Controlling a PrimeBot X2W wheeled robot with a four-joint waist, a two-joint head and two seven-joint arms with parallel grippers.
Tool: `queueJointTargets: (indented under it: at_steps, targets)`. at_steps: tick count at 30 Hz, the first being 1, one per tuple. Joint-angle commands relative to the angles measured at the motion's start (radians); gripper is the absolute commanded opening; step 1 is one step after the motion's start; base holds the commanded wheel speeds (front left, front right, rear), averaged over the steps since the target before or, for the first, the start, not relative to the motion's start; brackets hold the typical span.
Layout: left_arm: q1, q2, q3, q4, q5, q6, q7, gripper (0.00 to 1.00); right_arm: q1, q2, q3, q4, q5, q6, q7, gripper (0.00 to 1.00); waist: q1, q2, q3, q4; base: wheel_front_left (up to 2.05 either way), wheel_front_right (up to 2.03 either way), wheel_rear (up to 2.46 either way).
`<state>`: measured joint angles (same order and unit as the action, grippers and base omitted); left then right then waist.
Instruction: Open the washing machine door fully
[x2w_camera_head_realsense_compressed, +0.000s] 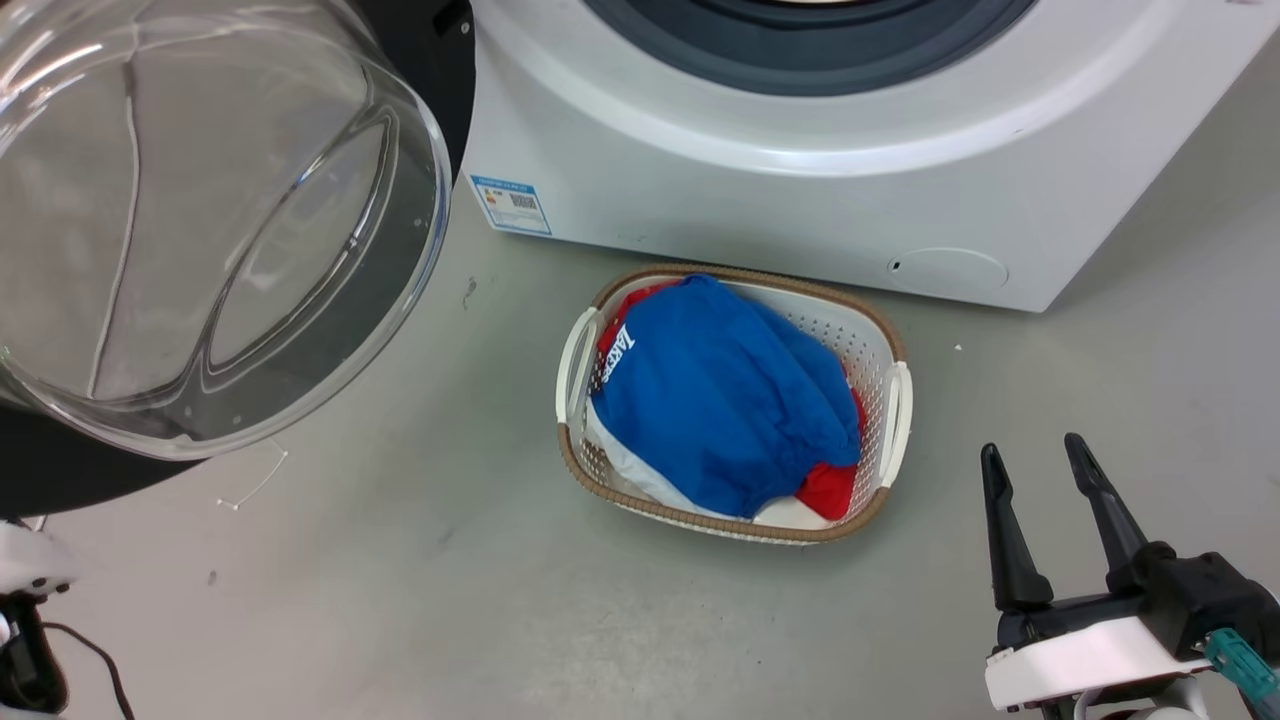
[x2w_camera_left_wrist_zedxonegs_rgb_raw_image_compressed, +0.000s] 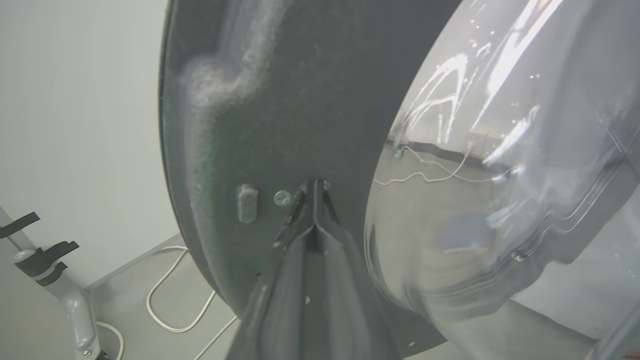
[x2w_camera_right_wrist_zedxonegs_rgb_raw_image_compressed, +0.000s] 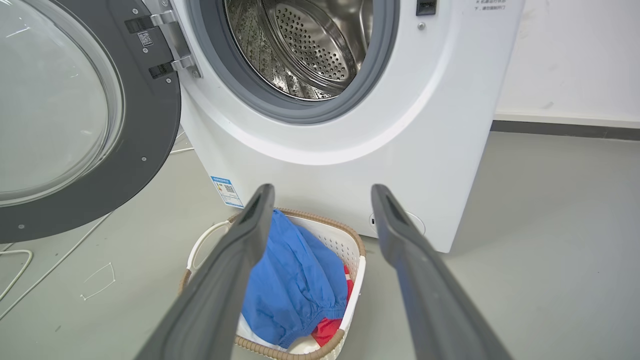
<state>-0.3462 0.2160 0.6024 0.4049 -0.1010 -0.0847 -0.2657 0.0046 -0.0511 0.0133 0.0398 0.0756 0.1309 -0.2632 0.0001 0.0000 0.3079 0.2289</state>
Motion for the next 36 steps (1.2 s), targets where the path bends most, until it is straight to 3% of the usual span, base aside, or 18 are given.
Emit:
queueJointTargets:
  at_steps: [1,8,17,18,26,36]
  targets:
    - [0.019,0.012,0.011,-0.003,0.008,-0.009,0.002,0.0,0.01,0.002,0.002,0.002,0.01,0.0,-0.002,1.0,-0.0001,0.0,-0.024,-0.009,0.0,0.0,0.0]
    - [0.085,-0.019,-0.018,-0.061,0.039,-0.032,0.002,0.0,0.038,0.002,-0.003,-0.008,0.04,0.0,-0.002,1.0,-0.0001,0.0,-0.108,-0.023,0.0,0.0,0.0]
    - [0.214,-0.1,-0.117,-0.253,0.104,-0.038,0.002,0.0,0.1,0.002,-0.022,-0.056,0.065,0.0,-0.002,1.0,-0.0001,0.0,-0.241,-0.038,0.0,0.0,0.0]
    - [0.256,-0.124,-0.16,-0.309,0.109,-0.037,0.002,0.0,0.121,0.002,-0.026,-0.066,0.069,0.0,-0.002,1.0,-0.0001,0.0,-0.272,-0.045,0.0,0.0,0.0]
    - [0.346,-0.154,-0.308,-0.419,0.117,-0.04,0.002,0.0,0.142,0.002,-0.033,-0.092,0.076,0.0,-0.002,1.0,-0.0001,0.0,-0.313,-0.076,0.0,0.0,0.0]
    - [0.411,-0.165,-0.48,-0.437,0.076,-0.005,0.002,0.0,0.138,0.002,-0.034,-0.112,0.084,0.0,-0.002,1.0,-0.0001,0.0,-0.312,-0.165,0.0,0.0,0.0]
